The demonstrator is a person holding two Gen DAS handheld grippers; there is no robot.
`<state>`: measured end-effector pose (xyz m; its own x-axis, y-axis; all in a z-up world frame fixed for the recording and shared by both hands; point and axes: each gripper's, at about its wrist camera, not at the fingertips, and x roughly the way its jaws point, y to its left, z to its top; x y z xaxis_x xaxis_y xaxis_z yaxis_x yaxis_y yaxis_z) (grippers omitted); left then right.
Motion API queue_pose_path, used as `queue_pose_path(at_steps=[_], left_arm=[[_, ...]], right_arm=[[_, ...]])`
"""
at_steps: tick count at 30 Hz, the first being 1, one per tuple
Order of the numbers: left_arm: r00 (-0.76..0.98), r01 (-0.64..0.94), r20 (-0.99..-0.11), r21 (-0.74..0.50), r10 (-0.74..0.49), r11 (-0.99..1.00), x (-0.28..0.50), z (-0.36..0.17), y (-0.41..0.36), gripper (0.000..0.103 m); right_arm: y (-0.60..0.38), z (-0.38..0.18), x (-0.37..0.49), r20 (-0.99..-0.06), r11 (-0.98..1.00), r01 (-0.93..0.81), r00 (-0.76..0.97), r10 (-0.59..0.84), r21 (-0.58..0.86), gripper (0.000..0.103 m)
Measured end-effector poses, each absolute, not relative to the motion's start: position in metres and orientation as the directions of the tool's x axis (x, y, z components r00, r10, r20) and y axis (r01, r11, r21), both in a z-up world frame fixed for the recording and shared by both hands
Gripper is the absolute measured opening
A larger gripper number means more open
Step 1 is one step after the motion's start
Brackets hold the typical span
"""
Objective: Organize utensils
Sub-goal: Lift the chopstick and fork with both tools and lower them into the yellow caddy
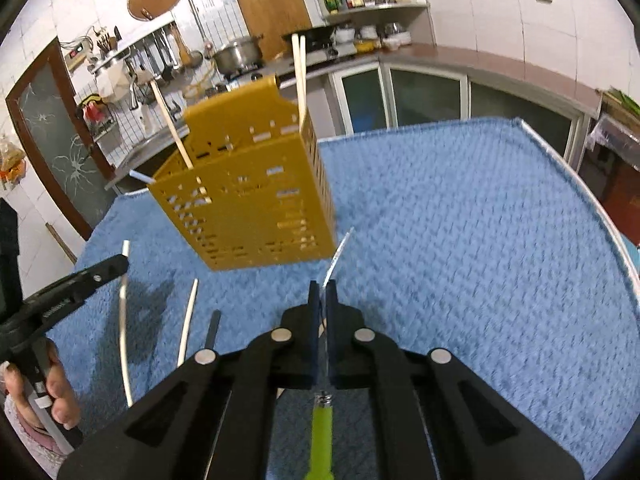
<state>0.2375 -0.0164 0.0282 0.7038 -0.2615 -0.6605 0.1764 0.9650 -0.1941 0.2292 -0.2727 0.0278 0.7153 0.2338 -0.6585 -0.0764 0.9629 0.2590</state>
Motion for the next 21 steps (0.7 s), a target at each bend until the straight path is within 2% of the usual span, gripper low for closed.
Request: queue_pose_path(at_steps=[12,21], left_arm=[[0.815,0.248,-0.486,-0.198,-0.315,0.948,0.210,0.066,-0.014,0.004],[0.878,0.252,-0.379,-0.155,-0.293,0.955,0.198,0.090,-0.022,0.004]], right_arm=[[-0.280,0.050,0.207,-0.490,0.958,-0.132,0.837,0.245,0.252,0.002],[-0.286,0.076,0.198,-0.380,0.957,-0.159,0.892,0.244,0.241,0.002]])
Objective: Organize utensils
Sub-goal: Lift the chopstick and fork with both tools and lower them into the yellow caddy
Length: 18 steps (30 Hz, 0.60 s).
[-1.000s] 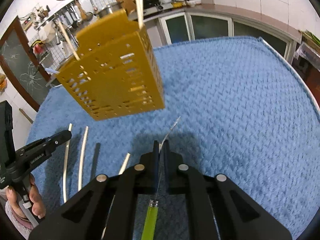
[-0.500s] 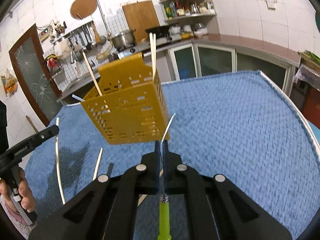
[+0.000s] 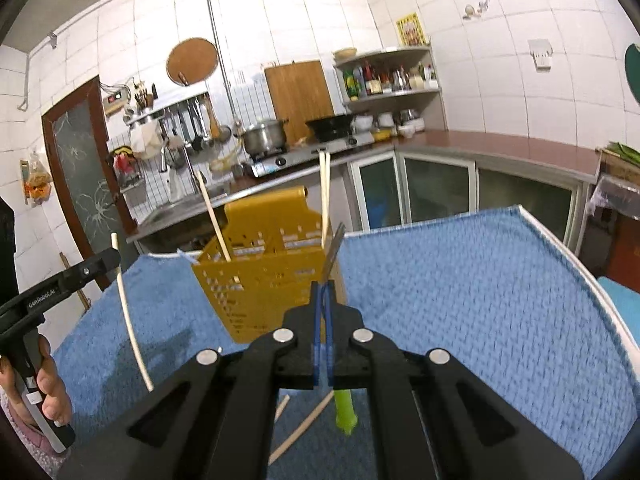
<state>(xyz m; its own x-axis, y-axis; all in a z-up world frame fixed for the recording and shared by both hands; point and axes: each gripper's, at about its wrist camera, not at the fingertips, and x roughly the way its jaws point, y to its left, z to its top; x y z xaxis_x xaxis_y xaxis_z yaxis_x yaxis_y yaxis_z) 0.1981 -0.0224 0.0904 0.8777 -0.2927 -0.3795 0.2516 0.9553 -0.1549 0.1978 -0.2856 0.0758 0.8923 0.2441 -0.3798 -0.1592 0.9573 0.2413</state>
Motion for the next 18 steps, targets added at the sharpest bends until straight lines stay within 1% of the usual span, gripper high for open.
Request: queue_pose_path(at_steps=[6,10,18], left_arm=[[0.902,0.257,-0.320,-0.148,-0.292,0.955,0.200,0.117,-0.022,0.004],[0.918,0.256,-0.276,-0.140,-0.286,0.957,0.204,0.143,-0.024,0.004],[0.941,0.264,-0.187,-0.110,-0.281,0.958,0.219,0.200,-0.044,0.004]], right_arm=[[-0.288,0.099,0.203,-0.339,0.954,-0.174,0.906,0.253,0.245,0.002],[-0.288,0.118,0.209,-0.318,0.951,-0.186,0.912,0.260,0.246,0.002],[-0.284,0.175,0.228,-0.236,0.944,-0.217,0.932,0.276,0.247,0.002]])
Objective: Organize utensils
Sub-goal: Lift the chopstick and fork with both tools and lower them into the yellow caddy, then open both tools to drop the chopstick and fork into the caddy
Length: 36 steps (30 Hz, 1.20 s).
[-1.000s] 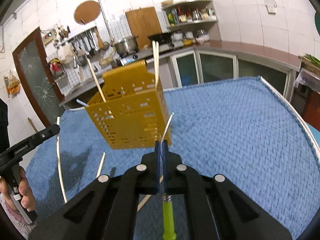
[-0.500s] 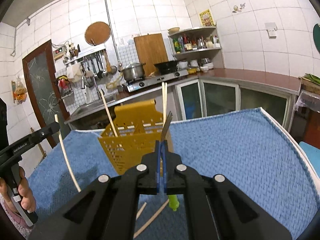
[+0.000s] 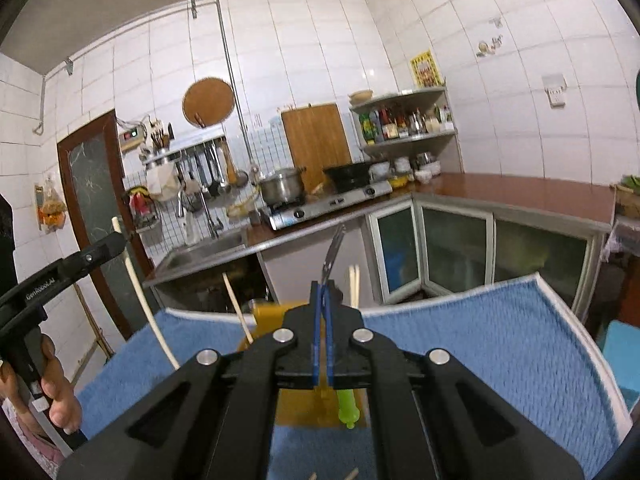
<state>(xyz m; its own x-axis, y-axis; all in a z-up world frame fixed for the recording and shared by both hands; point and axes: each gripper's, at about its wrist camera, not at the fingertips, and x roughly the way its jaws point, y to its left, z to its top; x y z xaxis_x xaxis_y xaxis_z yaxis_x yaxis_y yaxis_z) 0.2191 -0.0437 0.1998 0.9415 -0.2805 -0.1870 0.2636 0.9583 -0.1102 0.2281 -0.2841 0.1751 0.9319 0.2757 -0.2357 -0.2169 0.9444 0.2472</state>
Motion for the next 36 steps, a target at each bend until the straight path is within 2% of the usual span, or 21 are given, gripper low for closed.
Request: queue_pose_path(at_steps=[4,9,15,19,36], left_arm=[[0.956,0.255,-0.129,-0.086,-0.264,0.963,0.233,0.226,-0.058,0.004],[0.965,0.235,-0.109,-0.063,-0.240,0.970,0.259,0.232,-0.070,0.004],[0.954,0.217,-0.185,-0.115,-0.235,0.969,0.305,0.195,-0.067,0.004],[0.948,0.202,-0.235,-0.078,-0.215,0.976,0.322,0.160,-0.070,0.004],[0.926,0.158,-0.337,-0.061,-0.169,0.986,0.324,0.089,-0.060,0.004]], right_arm=[[-0.278,0.197,0.243,-0.201,0.944,-0.230,0.939,0.279,0.236,0.002],[-0.270,0.209,0.269,-0.193,0.942,-0.244,0.938,0.289,0.229,0.002],[-0.262,0.184,0.299,-0.241,0.945,-0.239,0.926,0.291,0.225,0.002],[-0.261,0.153,0.315,-0.286,0.949,-0.232,0.914,0.287,0.211,0.002],[-0.249,0.077,0.334,-0.372,0.973,-0.178,0.902,0.221,0.146,0.003]])
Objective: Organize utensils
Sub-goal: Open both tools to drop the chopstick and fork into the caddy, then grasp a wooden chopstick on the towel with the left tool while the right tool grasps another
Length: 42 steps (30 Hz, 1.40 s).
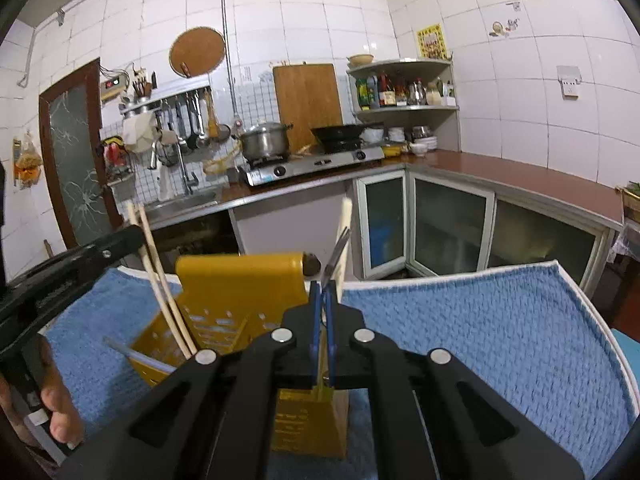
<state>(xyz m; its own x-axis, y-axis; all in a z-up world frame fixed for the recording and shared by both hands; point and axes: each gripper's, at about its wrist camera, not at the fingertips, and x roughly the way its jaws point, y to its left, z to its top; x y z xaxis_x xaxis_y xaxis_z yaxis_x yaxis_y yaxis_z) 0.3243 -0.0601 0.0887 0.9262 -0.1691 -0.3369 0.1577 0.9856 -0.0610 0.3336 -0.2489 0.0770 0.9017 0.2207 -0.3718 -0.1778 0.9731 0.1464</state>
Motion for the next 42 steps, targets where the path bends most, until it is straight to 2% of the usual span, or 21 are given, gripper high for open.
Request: queue_pose_path(at_steps=[7,8,9,10,11,12,13,16,18,20,22,25,32,38,42], left_arm=[[0.916,0.142,-0.368,-0.067,-0.157,0.988,0.317,0.080,-0.058,0.004],[0.916,0.141,-0.370,-0.070,-0.157,0.987,0.315,0.081,-0.057,0.007],[0.915,0.140,-0.371,-0.075,-0.158,0.987,0.312,0.083,-0.055,0.015],[0.917,0.136,-0.367,-0.080,-0.156,0.988,0.309,0.086,-0.051,0.022],[0.920,0.129,-0.363,-0.084,-0.151,0.988,0.305,0.088,-0.050,0.041],[0.926,0.114,-0.350,-0.092,-0.139,0.989,0.298,0.093,-0.046,0.056],[0.931,0.106,-0.339,-0.097,-0.133,0.990,0.292,0.097,-0.044,0.059],[0.929,0.105,-0.347,-0.091,-0.130,0.990,0.282,0.105,-0.040,0.063],[0.929,0.086,-0.353,-0.086,-0.111,0.993,0.272,0.109,-0.034,0.086],[0.926,0.084,-0.360,-0.090,-0.110,0.992,0.264,0.110,-0.030,0.097],[0.919,0.074,-0.381,-0.095,-0.104,0.993,0.257,0.107,-0.025,0.098],[0.901,0.054,-0.424,-0.101,-0.092,0.993,0.252,0.098,-0.020,0.098],[0.865,-0.011,-0.500,-0.086,-0.034,0.996,0.243,0.065,-0.014,0.098],[0.817,-0.006,-0.575,0.039,0.027,0.999,0.243,0.031,-0.026,0.098],[0.792,-0.004,-0.610,0.049,0.033,0.999,0.245,0.013,-0.028,0.098]], right_arm=[[-0.247,0.067,0.327,-0.377,0.983,-0.139,0.910,0.174,0.119,0.006],[-0.246,0.069,0.325,-0.380,0.983,-0.139,0.909,0.174,0.118,0.006],[-0.246,0.072,0.322,-0.385,0.982,-0.145,0.905,0.179,0.117,0.006],[-0.247,0.074,0.321,-0.390,0.982,-0.146,0.903,0.180,0.117,0.011],[-0.248,0.077,0.317,-0.395,0.981,-0.151,0.899,0.187,0.121,0.018],[-0.251,0.081,0.313,-0.393,0.980,-0.152,0.899,0.191,0.129,0.037],[-0.253,0.085,0.307,-0.385,0.979,-0.151,0.903,0.192,0.133,0.045],[-0.256,0.094,0.293,-0.398,0.984,-0.143,0.900,0.176,0.111,0.045],[-0.258,0.097,0.283,-0.414,0.986,-0.131,0.896,0.161,0.101,0.047],[-0.261,0.099,0.274,-0.431,0.990,-0.113,0.892,0.139,0.085,0.055],[-0.263,0.097,0.264,-0.444,0.994,-0.084,0.890,0.106,0.069,0.065],[-0.269,0.089,0.252,-0.469,0.996,-0.052,0.880,0.078,0.067,0.069],[-0.270,0.045,0.233,-0.544,0.997,0.003,0.838,0.039,0.078,0.073],[-0.262,0.014,0.225,-0.591,0.997,0.058,0.806,-0.023,0.041,0.077],[-0.255,0.003,0.219,-0.590,0.997,0.080,0.805,-0.060,0.008,0.077]])
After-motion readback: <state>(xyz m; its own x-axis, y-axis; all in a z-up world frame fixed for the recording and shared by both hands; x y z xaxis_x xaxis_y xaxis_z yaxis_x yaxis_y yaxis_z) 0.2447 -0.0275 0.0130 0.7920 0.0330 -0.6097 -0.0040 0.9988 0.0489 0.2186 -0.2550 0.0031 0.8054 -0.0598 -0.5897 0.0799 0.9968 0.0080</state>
